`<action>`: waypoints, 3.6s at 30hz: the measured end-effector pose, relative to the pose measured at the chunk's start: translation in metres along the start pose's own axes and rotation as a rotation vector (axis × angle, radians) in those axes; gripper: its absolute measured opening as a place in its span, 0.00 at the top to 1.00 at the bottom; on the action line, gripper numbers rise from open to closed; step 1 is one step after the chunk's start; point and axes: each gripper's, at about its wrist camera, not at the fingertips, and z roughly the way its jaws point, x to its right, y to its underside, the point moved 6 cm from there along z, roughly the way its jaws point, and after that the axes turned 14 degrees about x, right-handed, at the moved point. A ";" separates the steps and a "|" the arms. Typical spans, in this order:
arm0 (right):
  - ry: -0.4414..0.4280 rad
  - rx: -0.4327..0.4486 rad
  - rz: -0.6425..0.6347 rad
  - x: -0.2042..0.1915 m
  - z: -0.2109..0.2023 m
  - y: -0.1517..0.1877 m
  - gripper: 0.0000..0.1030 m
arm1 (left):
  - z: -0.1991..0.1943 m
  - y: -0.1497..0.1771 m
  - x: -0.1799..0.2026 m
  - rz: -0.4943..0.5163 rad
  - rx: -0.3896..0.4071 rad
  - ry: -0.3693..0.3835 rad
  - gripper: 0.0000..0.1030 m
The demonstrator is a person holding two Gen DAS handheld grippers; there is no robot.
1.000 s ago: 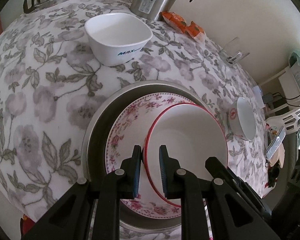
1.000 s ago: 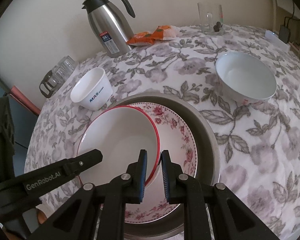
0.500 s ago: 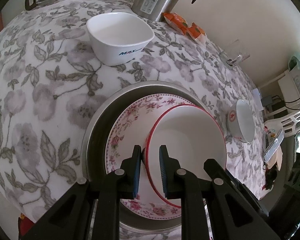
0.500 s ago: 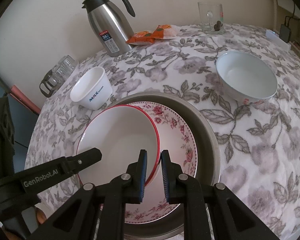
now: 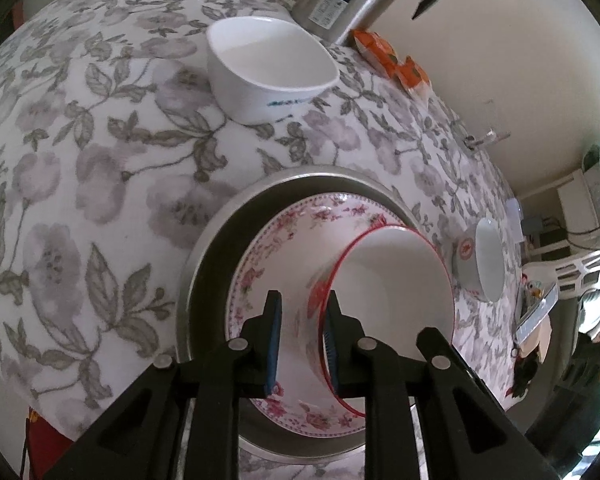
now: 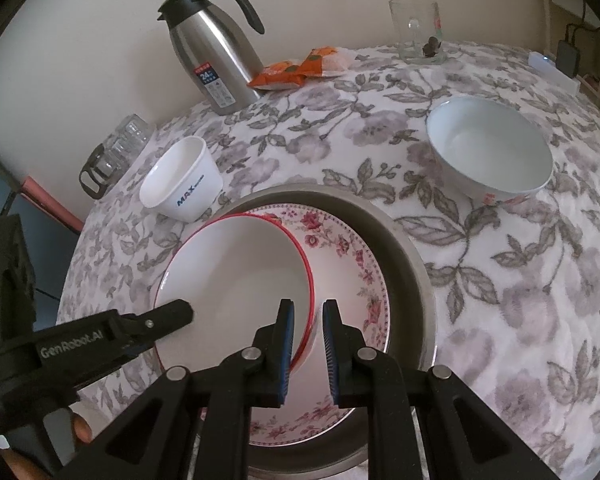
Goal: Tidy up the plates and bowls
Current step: 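Open both grippers to release the strawberry bowl, then move both grippers toward the small white MAX bowl, then grasp the MAX bowl rim with the left gripper while the right gripper grasps it too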
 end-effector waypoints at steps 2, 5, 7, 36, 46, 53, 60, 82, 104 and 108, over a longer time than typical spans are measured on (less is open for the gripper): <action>0.003 0.020 0.001 0.002 -0.005 -0.005 0.84 | -0.005 -0.004 -0.001 -0.004 0.023 -0.008 0.70; 0.002 0.050 0.013 0.006 -0.013 -0.013 0.81 | -0.014 -0.011 0.002 0.016 0.065 -0.024 0.53; 0.010 0.066 0.020 0.009 -0.017 -0.016 0.69 | -0.018 -0.014 0.002 0.019 0.086 -0.036 0.38; 0.077 0.175 -0.040 0.012 -0.030 -0.031 0.00 | -0.043 -0.067 -0.042 -0.010 0.306 -0.254 0.04; 0.090 0.228 -0.117 -0.004 -0.035 -0.048 0.00 | -0.045 -0.111 -0.048 -0.060 0.370 -0.218 0.04; 0.067 0.213 -0.164 -0.027 -0.034 -0.057 0.00 | -0.031 -0.124 -0.053 -0.047 0.311 -0.225 0.04; -0.045 0.174 -0.213 -0.072 -0.039 -0.077 0.00 | -0.019 -0.137 -0.068 -0.071 0.261 -0.210 0.04; -0.080 -0.261 -0.213 -0.117 0.130 -0.117 0.50 | 0.064 -0.175 -0.075 -0.146 0.169 -0.051 0.32; -0.030 -0.327 -0.248 -0.134 0.189 -0.102 0.81 | 0.085 -0.177 -0.084 -0.166 0.164 -0.022 0.56; -0.023 -0.327 -0.246 -0.135 0.194 -0.101 0.81 | 0.084 -0.177 -0.083 -0.153 0.176 -0.024 0.66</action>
